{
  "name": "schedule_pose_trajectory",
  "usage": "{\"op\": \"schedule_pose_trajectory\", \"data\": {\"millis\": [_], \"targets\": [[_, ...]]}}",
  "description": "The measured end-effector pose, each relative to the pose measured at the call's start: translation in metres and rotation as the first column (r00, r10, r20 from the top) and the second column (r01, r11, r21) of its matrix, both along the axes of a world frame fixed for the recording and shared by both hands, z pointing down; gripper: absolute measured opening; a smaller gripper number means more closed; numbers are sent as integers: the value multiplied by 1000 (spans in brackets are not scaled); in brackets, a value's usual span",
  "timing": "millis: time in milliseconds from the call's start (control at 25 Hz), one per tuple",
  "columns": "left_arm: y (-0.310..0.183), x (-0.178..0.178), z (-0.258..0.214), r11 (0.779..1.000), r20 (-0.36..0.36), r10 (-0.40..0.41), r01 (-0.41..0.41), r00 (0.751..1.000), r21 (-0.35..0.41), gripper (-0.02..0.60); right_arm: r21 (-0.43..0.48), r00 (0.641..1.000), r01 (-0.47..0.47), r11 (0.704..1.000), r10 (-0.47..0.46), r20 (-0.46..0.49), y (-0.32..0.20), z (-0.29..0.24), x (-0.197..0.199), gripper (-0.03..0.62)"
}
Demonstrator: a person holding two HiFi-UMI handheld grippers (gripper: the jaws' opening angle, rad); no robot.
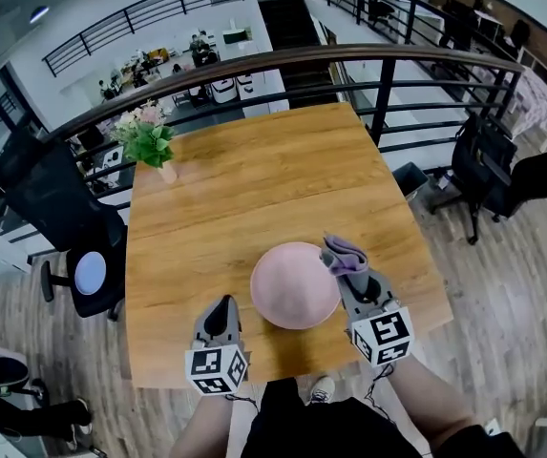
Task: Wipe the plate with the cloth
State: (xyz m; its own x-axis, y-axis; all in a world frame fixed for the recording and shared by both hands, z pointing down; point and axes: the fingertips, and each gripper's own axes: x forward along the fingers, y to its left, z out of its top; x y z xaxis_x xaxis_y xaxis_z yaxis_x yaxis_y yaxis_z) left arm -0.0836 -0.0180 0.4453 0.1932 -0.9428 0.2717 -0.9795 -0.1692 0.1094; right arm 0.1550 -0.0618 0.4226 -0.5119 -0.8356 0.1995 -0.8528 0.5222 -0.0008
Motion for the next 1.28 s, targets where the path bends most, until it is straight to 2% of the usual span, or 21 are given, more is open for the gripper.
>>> {"op": "schedule_pose_trajectory", "data": {"millis": [280,440,640,760,920,1160,1280], "targets": [[42,-13,-55,997,-49,-24,27,998,74,18,-25,998,14,1000,-13,68,28,-4,-3,74],[56,-18,-56,995,-50,-13,18,999,97,18,-87,996,15,996,-7,90,40,15,-7,74],[63,-25,-41,998,-68,21,-16,997,68,18,-153,992,-23,988,41,116,56,30,-15,74],[76,-32,-29,996,-82,81,-77,993,47,18,-185,990,-57,981,80,120,76,38,-31,74],[87,-34,-25,983,-97,181,-179,979,31,18,-197,984,-116,974,140,113,102,37,-48,72],[116,-51,-26,943,-88,332,-331,939,27,18,-188,962,-221,957,245,118,152,31,-83,73],[132,-57,-27,925,-90,379,-378,921,29,18,-177,951,-265,948,287,115,180,29,-92,72]]}}
